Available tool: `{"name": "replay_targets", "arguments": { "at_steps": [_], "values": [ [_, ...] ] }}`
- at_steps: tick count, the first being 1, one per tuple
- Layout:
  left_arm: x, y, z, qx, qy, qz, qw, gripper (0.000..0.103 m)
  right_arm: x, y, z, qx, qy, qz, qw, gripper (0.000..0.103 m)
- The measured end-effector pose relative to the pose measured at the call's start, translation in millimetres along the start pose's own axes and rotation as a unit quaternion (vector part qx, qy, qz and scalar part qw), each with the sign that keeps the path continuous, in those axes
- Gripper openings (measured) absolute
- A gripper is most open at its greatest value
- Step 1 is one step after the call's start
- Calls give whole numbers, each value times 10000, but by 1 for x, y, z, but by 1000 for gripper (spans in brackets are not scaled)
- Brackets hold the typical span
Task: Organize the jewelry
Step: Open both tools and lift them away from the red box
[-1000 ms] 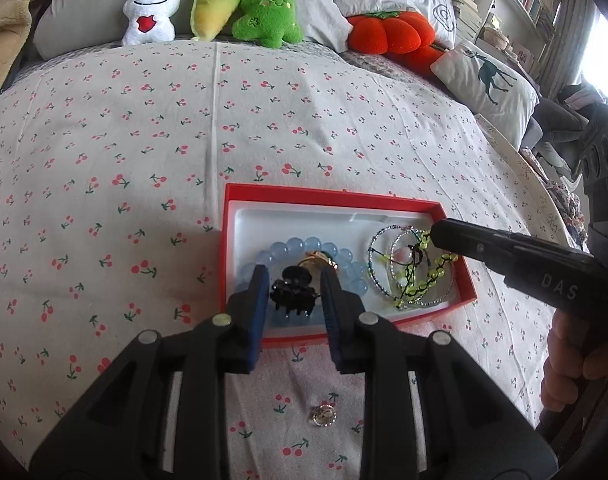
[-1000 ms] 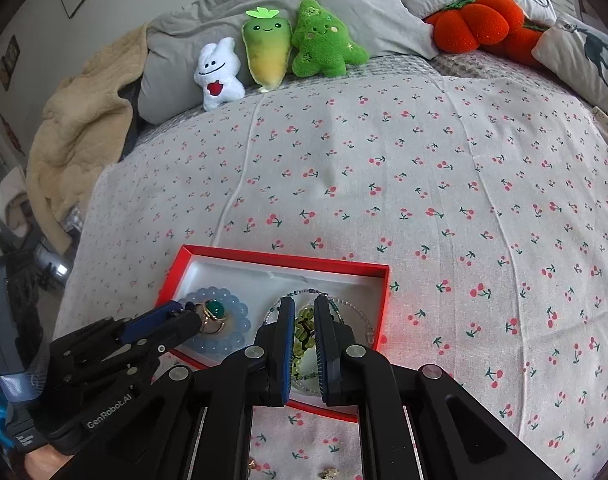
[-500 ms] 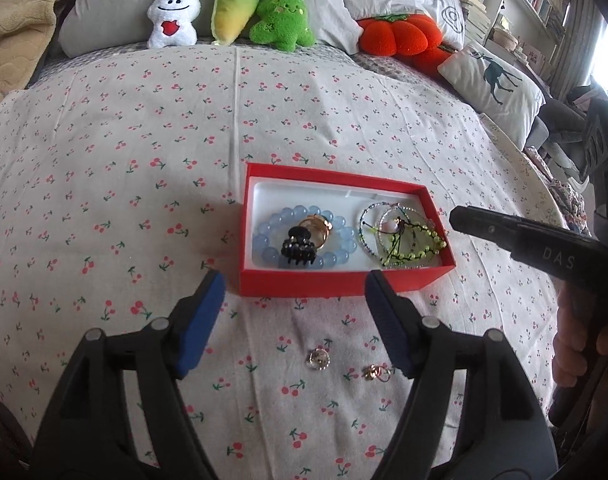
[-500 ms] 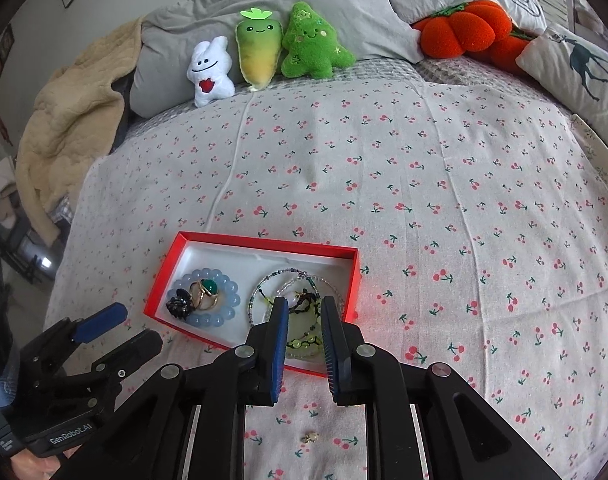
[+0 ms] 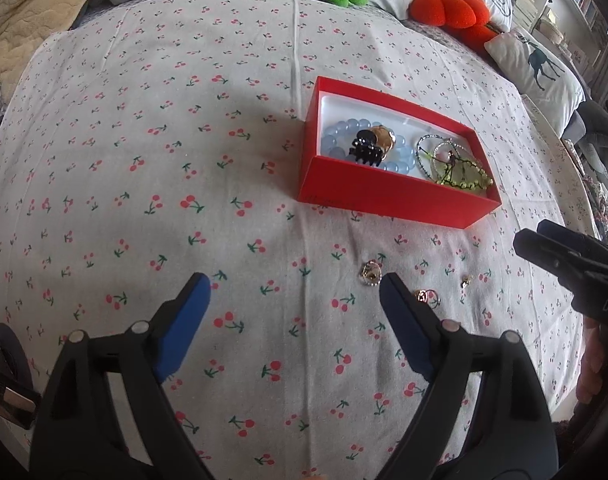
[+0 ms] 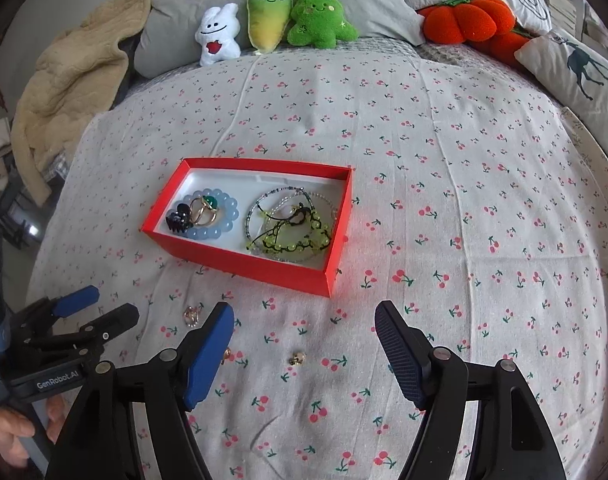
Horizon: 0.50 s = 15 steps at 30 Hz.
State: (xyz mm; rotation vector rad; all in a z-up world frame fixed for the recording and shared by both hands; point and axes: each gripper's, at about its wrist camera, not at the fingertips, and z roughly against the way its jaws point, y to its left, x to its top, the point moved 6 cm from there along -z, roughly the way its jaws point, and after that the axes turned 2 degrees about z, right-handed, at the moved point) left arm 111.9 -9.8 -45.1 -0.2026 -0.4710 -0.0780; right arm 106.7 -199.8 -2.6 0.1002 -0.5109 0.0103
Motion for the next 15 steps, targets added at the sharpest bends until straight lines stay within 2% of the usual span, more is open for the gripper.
{"name": "replay_targets", "arguments": {
  "at_steps": [3, 8, 15],
  "values": [
    [-6, 5, -1, 44, 92, -31, 9999, 92, -10, -2, 0, -8, 127, -41, 9999, 81],
    [-20, 11, 0, 81, 186, -126, 9997, 96, -29, -10, -3, -75, 339, -155, 9993, 82],
    [-52, 5, -15, 163, 411, -706, 9965, 96, -58, -14, -15, -277, 455, 60, 9986, 83]
  ]
}}
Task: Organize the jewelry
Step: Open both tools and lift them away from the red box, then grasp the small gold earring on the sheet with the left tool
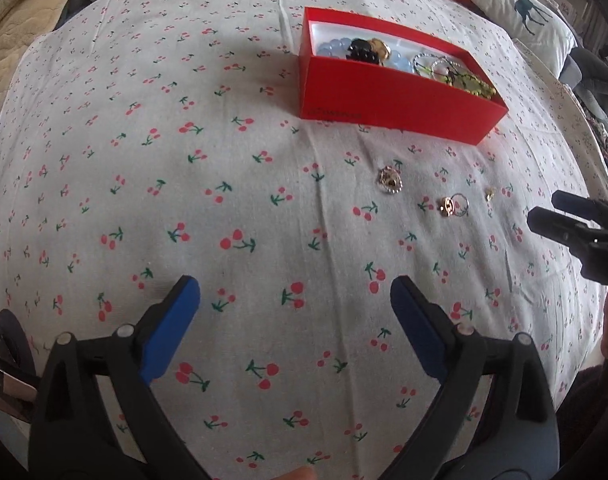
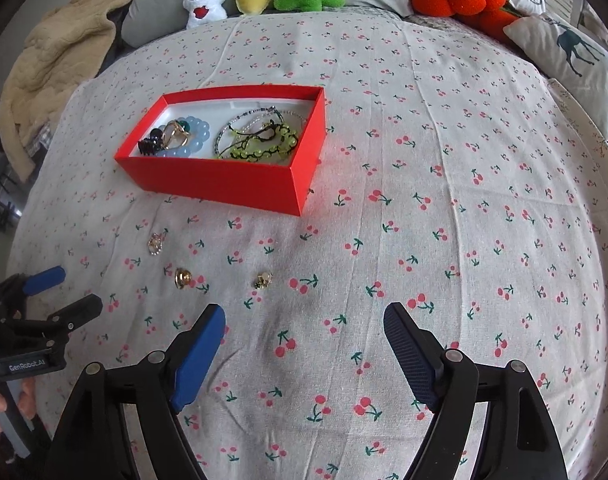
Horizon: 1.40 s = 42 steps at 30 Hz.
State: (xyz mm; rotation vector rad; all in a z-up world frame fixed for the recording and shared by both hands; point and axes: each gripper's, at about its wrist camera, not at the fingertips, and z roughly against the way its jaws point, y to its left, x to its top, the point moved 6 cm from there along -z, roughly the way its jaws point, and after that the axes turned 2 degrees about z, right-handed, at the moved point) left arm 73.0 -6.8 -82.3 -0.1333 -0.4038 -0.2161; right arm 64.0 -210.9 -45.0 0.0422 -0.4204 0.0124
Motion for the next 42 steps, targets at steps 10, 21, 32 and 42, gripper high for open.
{"name": "replay_targets", "arguments": {
  "at_steps": [10, 21, 32, 42],
  "values": [
    [-4, -15, -4, 88, -280, -727, 9969, 96, -28, -1, -26, -122, 91, 495, 9987, 85],
    [16, -40, -4, -516, -579, -885, 9931, 66, -22, 3, -30, -13, -124, 682, 9976, 88],
    [21, -91, -15, -1253, -427, -1250, 9833, 38, -14, 5, -35, 113, -188, 828, 9963, 88],
    [34, -97, -21, -1093, -530, -1162, 9858, 14, -15, 4, -34, 167, -211, 910, 9955, 88]
  ]
}}
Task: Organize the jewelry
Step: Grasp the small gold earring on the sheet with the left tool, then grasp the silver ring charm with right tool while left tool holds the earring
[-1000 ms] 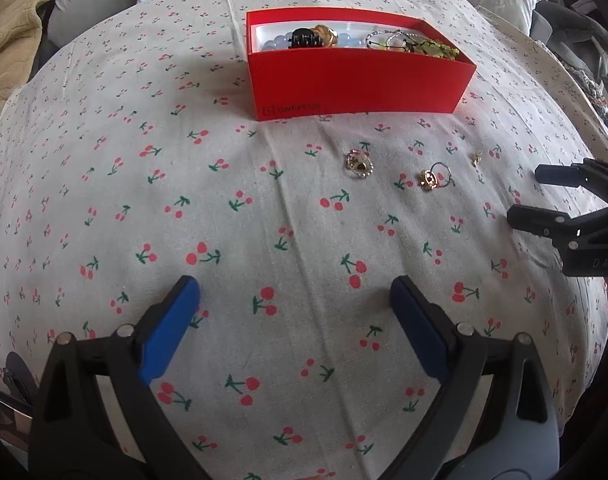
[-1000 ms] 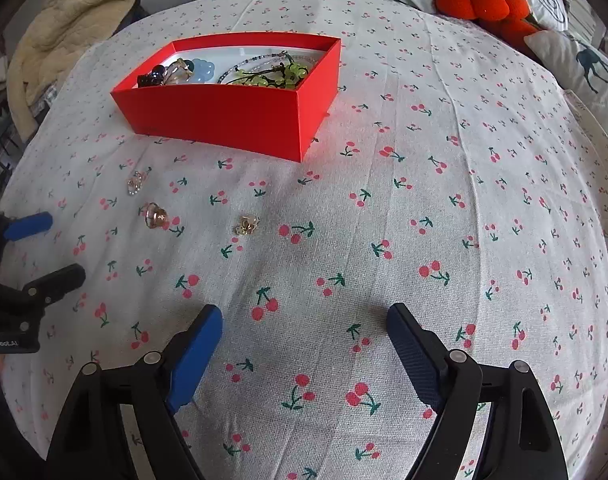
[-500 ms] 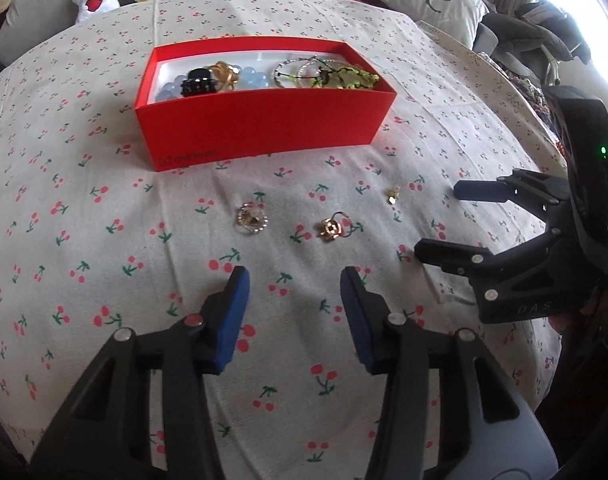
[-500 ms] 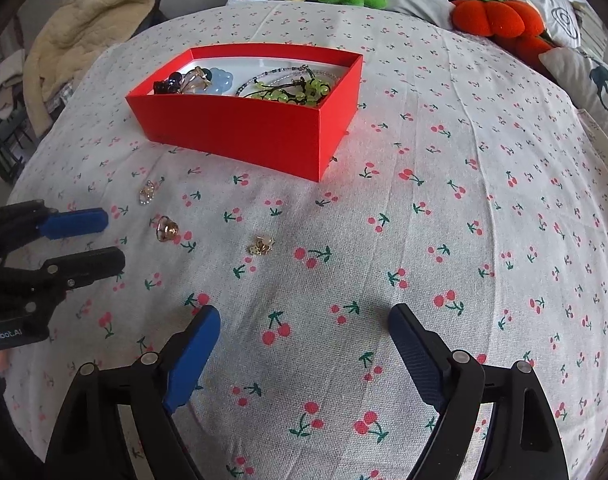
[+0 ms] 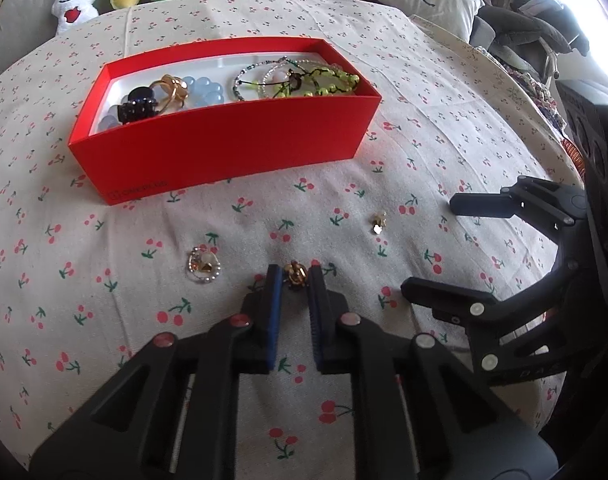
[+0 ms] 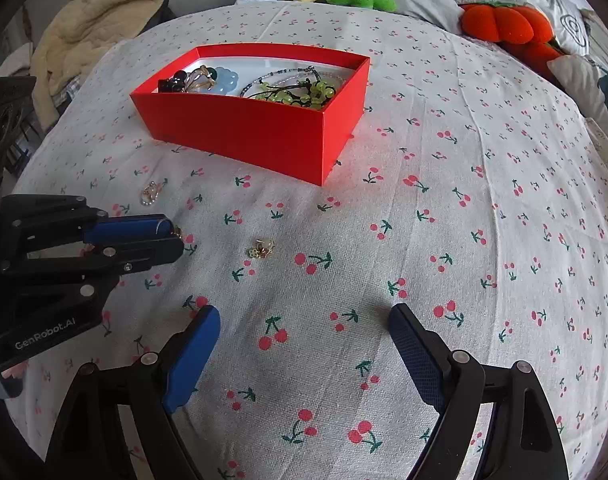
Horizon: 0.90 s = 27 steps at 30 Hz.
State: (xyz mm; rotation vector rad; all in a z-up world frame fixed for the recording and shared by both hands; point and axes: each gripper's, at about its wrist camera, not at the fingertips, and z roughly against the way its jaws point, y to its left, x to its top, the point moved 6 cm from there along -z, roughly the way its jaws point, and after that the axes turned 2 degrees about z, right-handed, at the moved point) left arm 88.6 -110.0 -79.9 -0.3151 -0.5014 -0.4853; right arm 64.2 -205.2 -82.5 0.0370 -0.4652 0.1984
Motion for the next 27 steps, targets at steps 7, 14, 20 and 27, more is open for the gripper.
{"name": "replay_targets", "arguments": {
  "at_steps": [7, 14, 20, 27],
  "values": [
    [-5, 24, 21, 243, -45, 303, 9992, 14, 8, -3, 2, 137, -12, -189, 9997, 87],
    [-21, 69, 47, 653, -27, 716, 9953, 14, 30, 19, 4, 287, -208, -113, 9993, 87],
    [-40, 101, 59, 752, 103, 1098, 9911, 14, 48, 70, -7, 625, -261, 332, 9971, 68],
    [-52, 116, 69, 632, 109, 1254, 9900, 14, 58, 109, -28, 807, -169, 610, 9947, 42]
  ]
}}
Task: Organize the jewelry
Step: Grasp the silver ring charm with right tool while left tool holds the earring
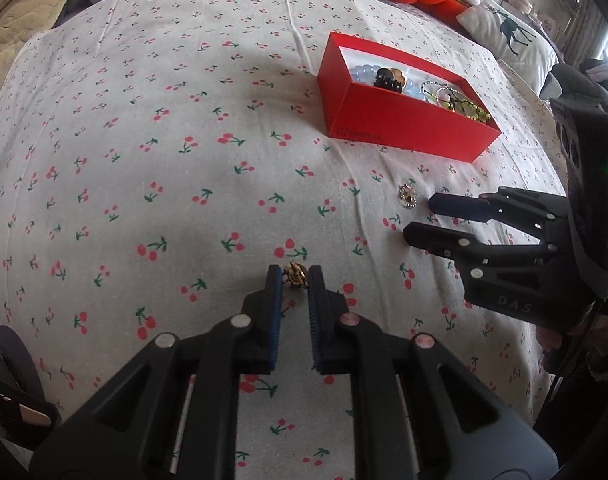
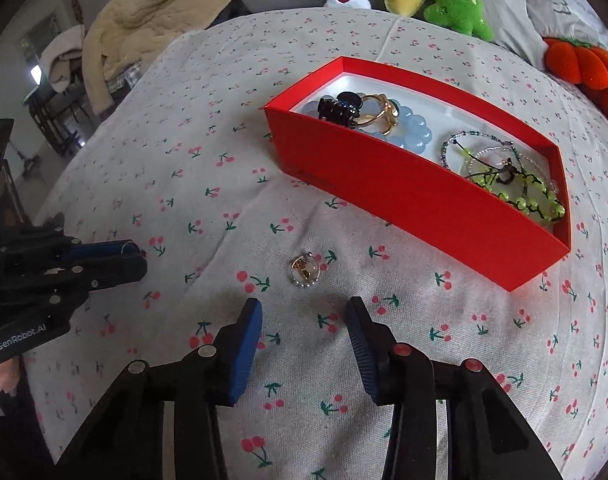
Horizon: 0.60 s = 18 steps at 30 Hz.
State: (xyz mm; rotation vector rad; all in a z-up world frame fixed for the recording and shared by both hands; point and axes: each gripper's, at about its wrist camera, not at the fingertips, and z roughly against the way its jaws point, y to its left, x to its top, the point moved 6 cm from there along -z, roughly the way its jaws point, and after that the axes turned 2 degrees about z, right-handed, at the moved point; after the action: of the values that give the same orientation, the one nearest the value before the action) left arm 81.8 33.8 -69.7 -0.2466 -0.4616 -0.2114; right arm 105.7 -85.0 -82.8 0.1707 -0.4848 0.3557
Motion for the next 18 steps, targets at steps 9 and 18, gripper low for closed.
{"name": "replay_targets", "arguments": {
  "at_steps": [9, 18],
  "values": [
    [-1, 3, 0, -89, 39, 5, 10000, 14, 12, -1, -11, -80, -47, -57, 9999, 19],
    [0, 1, 2, -67, -6, -9, 10000, 14, 15, 2, -6, -81, -108, 29, 9999, 14]
  ]
}}
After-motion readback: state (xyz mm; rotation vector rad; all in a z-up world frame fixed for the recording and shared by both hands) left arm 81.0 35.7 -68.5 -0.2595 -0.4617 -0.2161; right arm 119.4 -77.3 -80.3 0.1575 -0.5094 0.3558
